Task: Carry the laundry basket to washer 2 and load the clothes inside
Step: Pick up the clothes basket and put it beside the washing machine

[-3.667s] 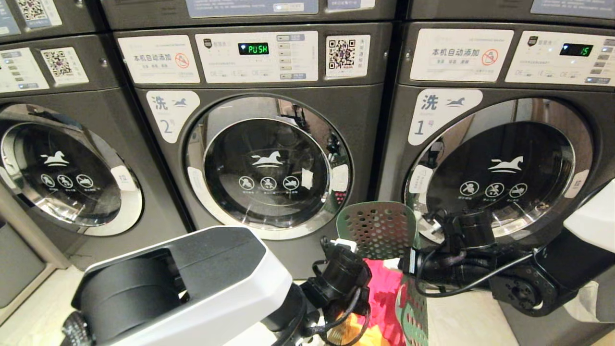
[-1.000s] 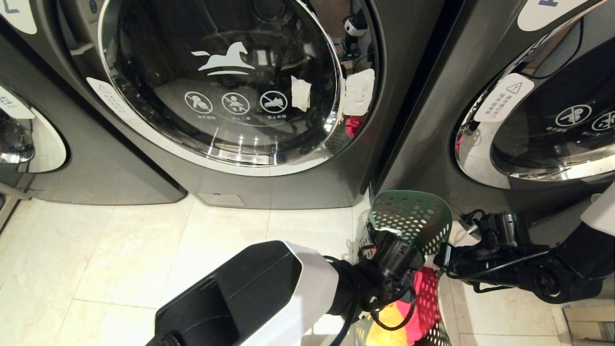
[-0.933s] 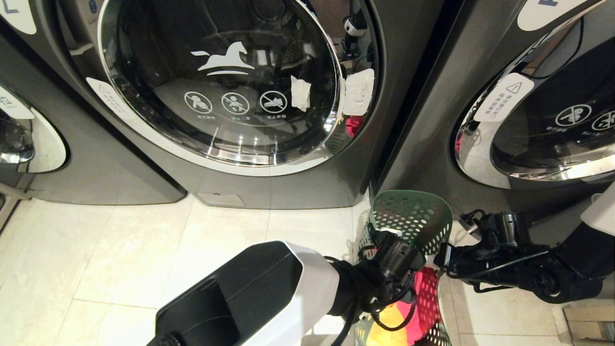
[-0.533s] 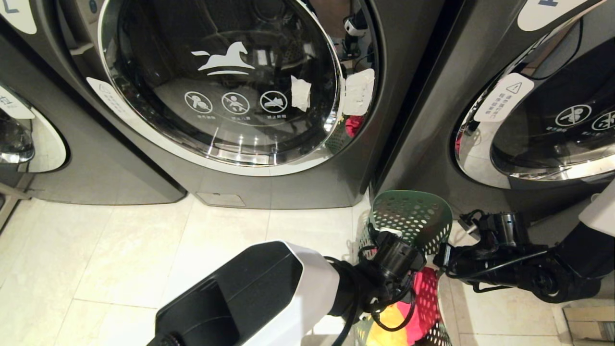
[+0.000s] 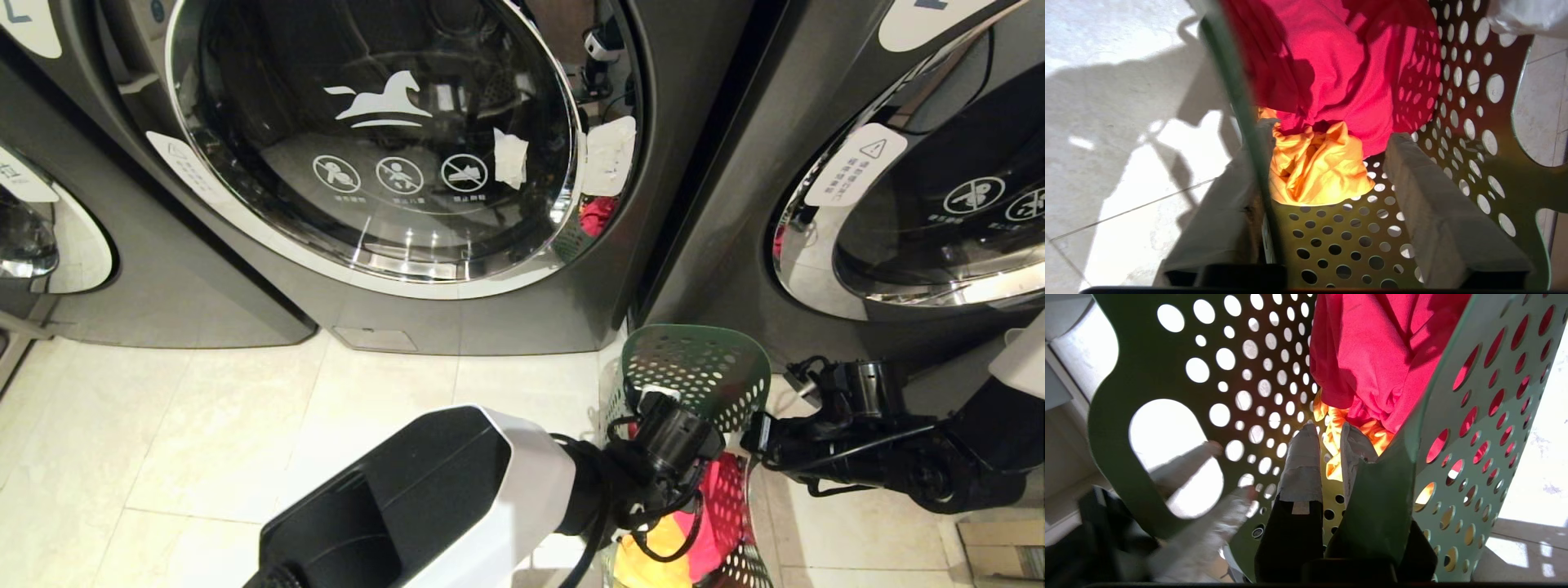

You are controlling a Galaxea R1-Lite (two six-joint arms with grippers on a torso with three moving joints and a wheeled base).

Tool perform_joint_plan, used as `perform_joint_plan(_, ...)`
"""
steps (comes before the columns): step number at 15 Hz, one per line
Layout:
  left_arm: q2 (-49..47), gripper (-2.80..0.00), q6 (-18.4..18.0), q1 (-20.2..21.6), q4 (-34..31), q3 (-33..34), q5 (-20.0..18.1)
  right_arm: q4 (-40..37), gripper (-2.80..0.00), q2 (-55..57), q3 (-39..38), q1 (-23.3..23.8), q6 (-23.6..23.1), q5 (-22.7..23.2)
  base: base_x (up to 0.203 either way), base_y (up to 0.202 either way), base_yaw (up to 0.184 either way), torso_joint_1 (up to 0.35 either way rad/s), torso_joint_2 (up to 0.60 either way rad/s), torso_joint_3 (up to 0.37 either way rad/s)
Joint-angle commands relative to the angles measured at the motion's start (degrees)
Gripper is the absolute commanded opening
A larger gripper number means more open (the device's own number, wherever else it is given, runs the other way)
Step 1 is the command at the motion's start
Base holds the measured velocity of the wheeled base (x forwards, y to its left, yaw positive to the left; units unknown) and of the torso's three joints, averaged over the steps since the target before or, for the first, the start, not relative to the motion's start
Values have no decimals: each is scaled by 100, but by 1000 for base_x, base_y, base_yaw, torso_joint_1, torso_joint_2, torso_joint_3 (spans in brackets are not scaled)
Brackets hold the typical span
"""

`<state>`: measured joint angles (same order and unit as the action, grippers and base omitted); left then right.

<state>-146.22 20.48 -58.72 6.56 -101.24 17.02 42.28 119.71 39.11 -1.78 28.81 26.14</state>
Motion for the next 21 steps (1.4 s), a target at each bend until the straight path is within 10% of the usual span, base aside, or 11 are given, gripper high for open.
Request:
perform_joint_plan(1, 342, 0, 16, 20, -58, 17, 12, 19, -280, -9, -1, 148, -69, 105, 0, 0, 0, 0, 0, 0)
perform_joint_plan(9, 1234, 0, -26, 546, -576, 851, 684, -673, -280, -255, 57, 746, -724, 327, 0, 0, 0, 0, 0, 0)
perform_joint_plan(21, 1657, 0, 26, 519, -629, 896, 671, -2006, -280, -389, 872, 1710, -1424, 515, 0, 0, 0, 0, 0, 0)
